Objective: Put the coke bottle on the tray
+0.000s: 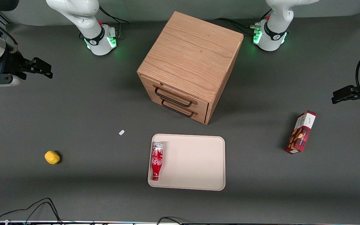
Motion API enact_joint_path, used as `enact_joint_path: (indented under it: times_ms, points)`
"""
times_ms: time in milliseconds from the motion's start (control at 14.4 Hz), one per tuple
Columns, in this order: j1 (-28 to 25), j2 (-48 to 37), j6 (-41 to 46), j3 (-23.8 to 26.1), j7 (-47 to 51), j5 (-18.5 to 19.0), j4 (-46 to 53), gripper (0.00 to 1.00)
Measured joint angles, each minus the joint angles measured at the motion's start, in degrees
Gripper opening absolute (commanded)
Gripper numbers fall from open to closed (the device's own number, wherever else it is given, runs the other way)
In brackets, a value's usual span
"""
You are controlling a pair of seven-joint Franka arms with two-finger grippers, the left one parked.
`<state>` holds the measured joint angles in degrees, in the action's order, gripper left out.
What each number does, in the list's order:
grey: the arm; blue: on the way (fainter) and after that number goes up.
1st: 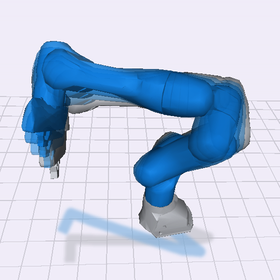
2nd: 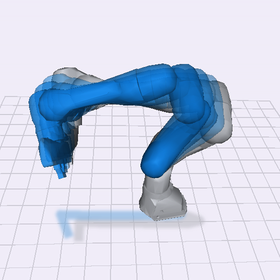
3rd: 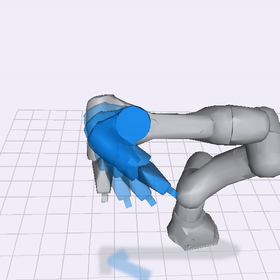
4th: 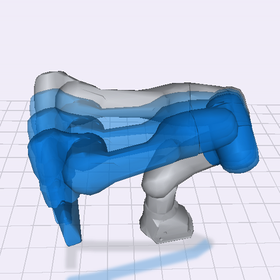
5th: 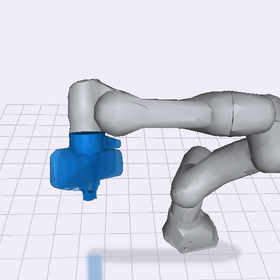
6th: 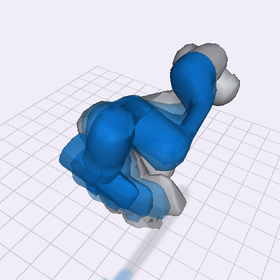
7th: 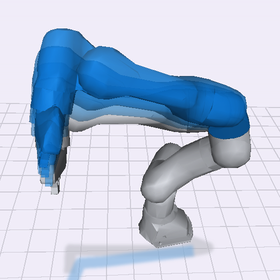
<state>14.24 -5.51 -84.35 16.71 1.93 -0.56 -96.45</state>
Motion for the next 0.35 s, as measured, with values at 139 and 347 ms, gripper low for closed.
enact_joint_path:
  times_ms: [139, 347]
  points:
    - [-2.99, 1.69, 0.07, -3.2, 0.0, 0.0, 1.03, 1.0]
    - [-13.49, 2.29, 1.95, -14.51, -0.01, 0.0, 1.82, 1.0]
